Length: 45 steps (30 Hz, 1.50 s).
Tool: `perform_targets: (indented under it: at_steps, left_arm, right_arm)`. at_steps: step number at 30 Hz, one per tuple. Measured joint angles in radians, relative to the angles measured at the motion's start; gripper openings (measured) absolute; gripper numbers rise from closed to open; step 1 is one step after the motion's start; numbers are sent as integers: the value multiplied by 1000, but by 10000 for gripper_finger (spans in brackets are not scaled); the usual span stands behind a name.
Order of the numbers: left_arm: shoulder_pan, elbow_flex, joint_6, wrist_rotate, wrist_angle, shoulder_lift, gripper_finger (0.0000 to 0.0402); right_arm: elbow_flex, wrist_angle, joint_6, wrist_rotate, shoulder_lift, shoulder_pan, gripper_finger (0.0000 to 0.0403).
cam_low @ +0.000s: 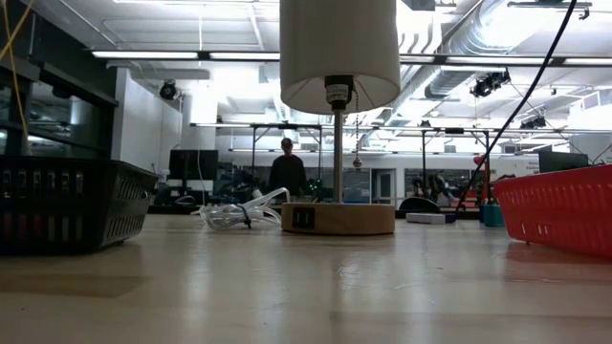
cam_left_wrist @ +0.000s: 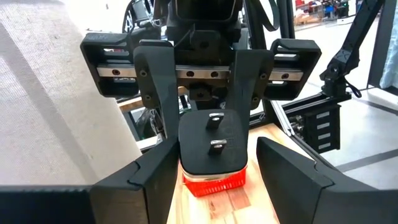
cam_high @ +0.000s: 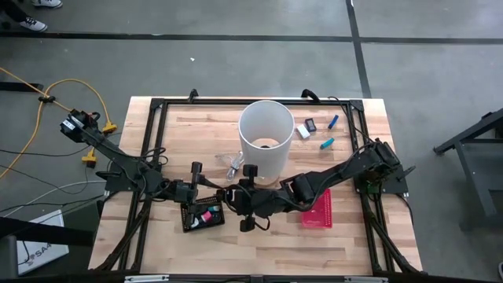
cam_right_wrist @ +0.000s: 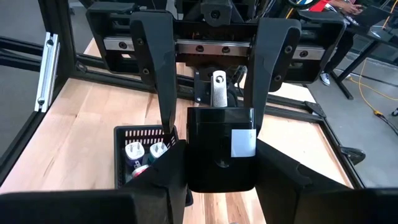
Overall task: Pick & Place Office items
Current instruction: Put the black charger adapter into the black bin
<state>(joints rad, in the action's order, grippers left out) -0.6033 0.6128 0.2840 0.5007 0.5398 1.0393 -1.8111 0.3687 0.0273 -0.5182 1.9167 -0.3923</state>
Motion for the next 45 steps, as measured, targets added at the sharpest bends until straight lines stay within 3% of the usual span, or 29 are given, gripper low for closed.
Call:
perform_targets:
  at_steps: [8,17,26,38,45]
  left_arm:
    - [0,0,0,0,1,0,203]
    - [0,-1,0,3,3,0,142]
    - [0,-1,0,3,2,0,147]
    - [0,-2,-1,-1,-2,1,148]
    - [0,-2,-7,-1,-3,1,149]
  right_arm:
    - [0,-4,0,14,-1,0,139]
    - [0,-10,0,24,-2,1,139]
    - [0,-12,0,26,-2,1,141]
    - [-2,-18,-6,30,-2,2,197]
    - [-2,-16,-6,28,-2,2,207]
